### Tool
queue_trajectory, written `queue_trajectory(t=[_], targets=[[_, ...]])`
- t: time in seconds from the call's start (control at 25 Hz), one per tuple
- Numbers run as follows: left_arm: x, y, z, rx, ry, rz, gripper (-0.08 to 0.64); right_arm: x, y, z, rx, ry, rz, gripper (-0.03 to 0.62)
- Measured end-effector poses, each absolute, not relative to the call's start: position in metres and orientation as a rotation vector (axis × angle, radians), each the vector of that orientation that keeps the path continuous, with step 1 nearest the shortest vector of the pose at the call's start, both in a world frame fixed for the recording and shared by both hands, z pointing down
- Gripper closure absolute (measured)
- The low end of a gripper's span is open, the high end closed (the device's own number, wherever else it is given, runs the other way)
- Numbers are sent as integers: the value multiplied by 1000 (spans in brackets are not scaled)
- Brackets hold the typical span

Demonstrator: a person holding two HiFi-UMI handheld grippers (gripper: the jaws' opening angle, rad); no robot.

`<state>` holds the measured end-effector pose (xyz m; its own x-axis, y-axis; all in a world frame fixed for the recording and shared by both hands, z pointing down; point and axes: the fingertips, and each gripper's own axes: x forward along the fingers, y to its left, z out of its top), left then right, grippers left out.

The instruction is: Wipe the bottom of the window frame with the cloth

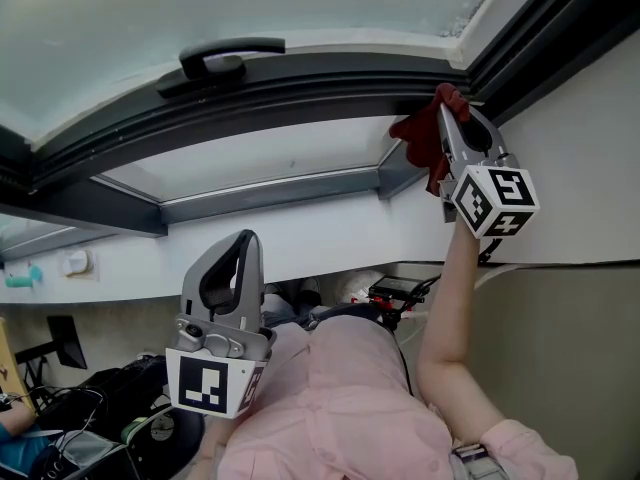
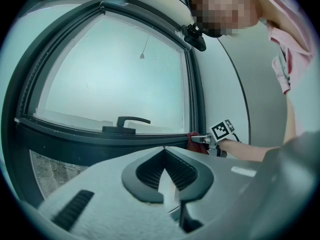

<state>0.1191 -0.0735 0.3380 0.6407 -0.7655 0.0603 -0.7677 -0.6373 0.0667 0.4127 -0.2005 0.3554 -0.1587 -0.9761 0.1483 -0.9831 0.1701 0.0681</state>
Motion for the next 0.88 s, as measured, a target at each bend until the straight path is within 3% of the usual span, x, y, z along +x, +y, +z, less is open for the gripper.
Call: queue_trajectory(t=[0.88], targets=[[64,-74,336,2736,-1251,-18,560,458,-191,360,2246,-1908,94,537]])
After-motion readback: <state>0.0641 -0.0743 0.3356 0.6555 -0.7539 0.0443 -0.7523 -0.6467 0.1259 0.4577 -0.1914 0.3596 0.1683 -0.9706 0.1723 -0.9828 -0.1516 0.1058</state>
